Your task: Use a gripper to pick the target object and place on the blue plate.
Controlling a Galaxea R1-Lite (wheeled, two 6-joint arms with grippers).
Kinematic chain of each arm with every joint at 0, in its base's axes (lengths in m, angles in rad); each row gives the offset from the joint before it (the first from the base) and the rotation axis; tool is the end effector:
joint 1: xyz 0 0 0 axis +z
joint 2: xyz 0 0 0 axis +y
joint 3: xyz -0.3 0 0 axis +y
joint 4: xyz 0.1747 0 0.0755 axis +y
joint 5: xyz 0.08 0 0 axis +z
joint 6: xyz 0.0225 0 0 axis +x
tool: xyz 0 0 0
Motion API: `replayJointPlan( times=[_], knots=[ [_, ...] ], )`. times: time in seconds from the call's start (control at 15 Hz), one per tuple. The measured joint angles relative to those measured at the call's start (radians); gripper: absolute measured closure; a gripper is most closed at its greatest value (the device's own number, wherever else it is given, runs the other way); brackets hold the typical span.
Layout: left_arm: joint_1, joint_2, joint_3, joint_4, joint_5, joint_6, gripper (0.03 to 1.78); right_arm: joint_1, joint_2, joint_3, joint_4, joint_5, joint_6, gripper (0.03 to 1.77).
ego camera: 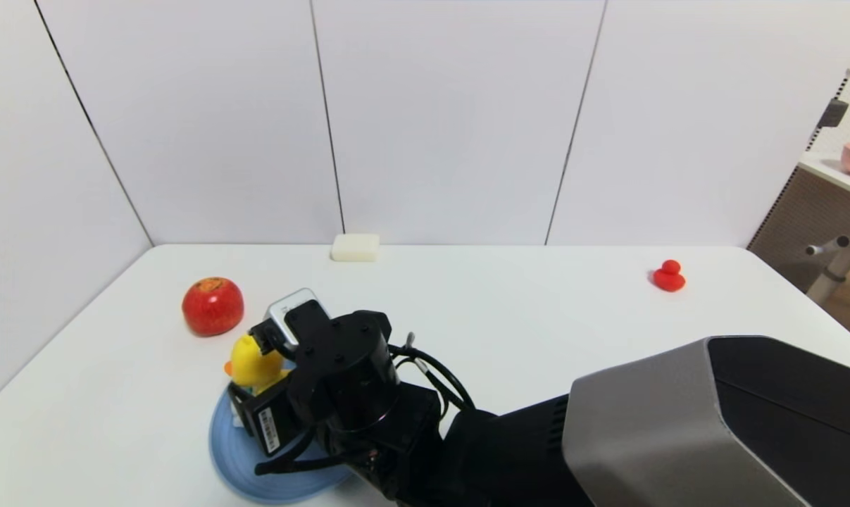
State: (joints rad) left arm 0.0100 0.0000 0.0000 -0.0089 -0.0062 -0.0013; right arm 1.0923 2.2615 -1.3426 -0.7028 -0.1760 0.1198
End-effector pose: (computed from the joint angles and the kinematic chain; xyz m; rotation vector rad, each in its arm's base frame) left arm -0.0228 -0.0004 0.0764 -0.0012 -0.0089 0.0038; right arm 0.2139 0.4038 0.1163 -0.0216 0.2344 0.8995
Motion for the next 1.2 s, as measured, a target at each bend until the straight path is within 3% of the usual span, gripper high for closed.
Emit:
replayJointPlan(
  times=[0.33,0.73,0.93,1.2],
  knots=[
    [0.000,0.000,0.000,0.000,0.000,0.000,0.12,-0.018,-0.104,0.120,0.020,0.002,-0.005,0.26],
    [0.000,0.000,0.000,0.000,0.000,0.000,0.12,-0.088,-0.396,0.340,0.157,0.007,-0.003,0.17],
    [0.000,0.000,0.000,0.000,0.000,0.000,0.12,-0.216,-0.573,0.472,0.222,0.014,-0.002,0.14],
    [0.000,0.000,0.000,0.000,0.000,0.000,0.12,-0.457,-0.797,0.585,0.414,0.008,-0.001,0.12]
  ],
)
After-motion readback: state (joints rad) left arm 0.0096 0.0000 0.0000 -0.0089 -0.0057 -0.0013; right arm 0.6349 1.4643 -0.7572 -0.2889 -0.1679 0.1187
